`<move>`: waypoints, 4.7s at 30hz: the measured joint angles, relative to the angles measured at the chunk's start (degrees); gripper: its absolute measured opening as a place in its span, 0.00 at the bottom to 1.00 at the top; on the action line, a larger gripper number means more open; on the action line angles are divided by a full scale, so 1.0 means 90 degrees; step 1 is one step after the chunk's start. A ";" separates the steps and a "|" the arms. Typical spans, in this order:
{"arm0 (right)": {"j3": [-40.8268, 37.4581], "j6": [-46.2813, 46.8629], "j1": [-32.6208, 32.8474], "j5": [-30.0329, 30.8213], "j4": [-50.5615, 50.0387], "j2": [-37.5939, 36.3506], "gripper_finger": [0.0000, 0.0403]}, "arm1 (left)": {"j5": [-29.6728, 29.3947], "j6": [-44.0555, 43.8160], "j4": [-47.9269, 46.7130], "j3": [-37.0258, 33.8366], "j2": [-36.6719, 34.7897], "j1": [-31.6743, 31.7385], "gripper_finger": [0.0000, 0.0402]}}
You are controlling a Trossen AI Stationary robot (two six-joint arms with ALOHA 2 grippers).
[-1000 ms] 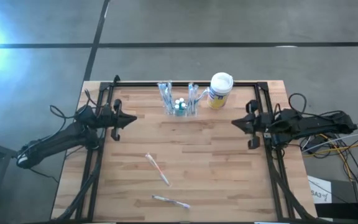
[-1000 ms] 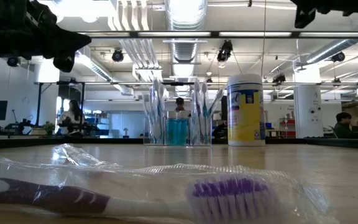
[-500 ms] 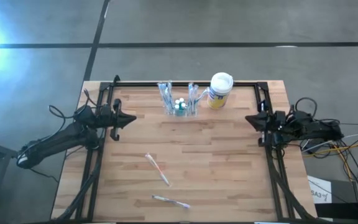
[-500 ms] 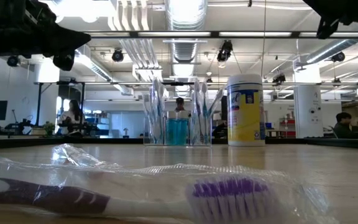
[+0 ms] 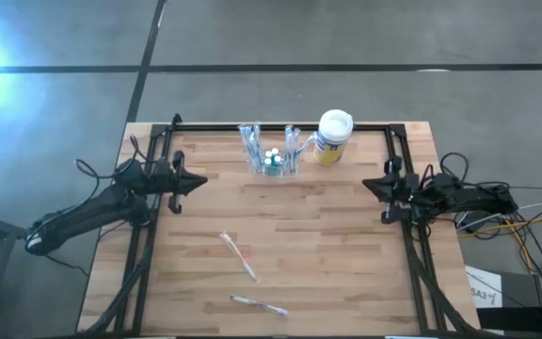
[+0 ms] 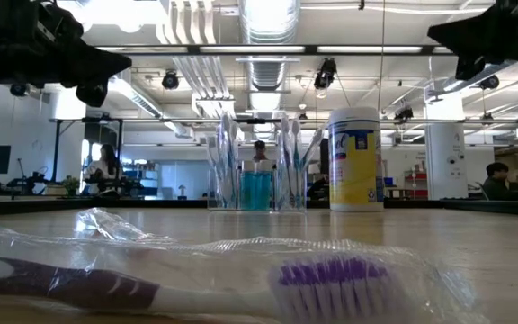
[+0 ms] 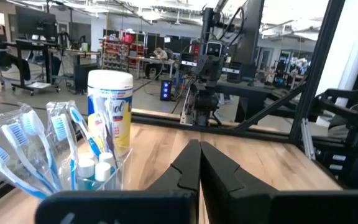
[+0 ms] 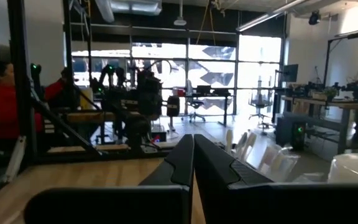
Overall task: Pick & Place toothbrushing station
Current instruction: Put the orange toothbrush into the transparent toothbrush holder
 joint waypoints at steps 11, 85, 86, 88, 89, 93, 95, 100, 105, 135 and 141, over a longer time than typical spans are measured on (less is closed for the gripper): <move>-0.0572 -0.0293 0.0002 0.0429 0.0498 -0.0031 0.02 | -0.0004 0.0431 -0.0455 -0.0030 0.0000 0.0000 0.02; 0.7014 0.2712 0.0982 0.0375 -0.0751 1.1527 0.18 | -0.0703 -0.0499 -0.1529 0.0617 -0.0537 0.0000 0.02; 0.7291 0.2744 0.1035 0.0375 -0.0977 1.1763 0.21 | -0.0703 -0.0535 -0.1572 0.0617 -0.0535 0.0000 0.02; 0.7856 0.2842 0.1140 0.0373 -0.1411 1.2237 0.28 | -0.0702 -0.0573 -0.1686 0.0617 -0.0537 0.0000 0.02; 0.8146 0.2916 0.1183 0.0369 -0.1618 1.2464 0.31 | -0.0702 -0.0571 -0.1754 0.0616 -0.0537 0.0000 0.02; 0.9200 0.3449 0.1251 0.0353 -0.2542 1.3236 0.43 | -0.0702 -0.0568 -0.1915 0.0608 -0.0534 0.0000 0.02; 0.9599 0.3691 0.1251 0.0321 -0.2888 1.3583 0.47 | -0.0699 -0.0573 -0.1911 0.0607 -0.0537 0.0000 0.02; 1.0274 0.3953 0.1241 -0.0221 -0.2992 1.4316 0.52 | -0.0699 -0.0602 -0.1909 0.0573 -0.0537 0.0000 0.02; 1.0881 0.4056 0.1227 -0.0249 -0.3184 1.4855 0.55 | -0.0694 -0.0617 -0.1945 0.0480 -0.0534 0.0000 0.02; 1.2154 0.2993 0.0957 -0.0603 -0.4797 1.5741 0.05 | -0.0671 -0.0715 -0.1889 0.0413 -0.0544 -0.0005 0.02; 1.2154 0.2066 0.1001 0.0002 -0.5175 1.5150 0.03 | -0.0670 -0.0665 -0.1889 0.0413 -0.0546 -0.0007 0.02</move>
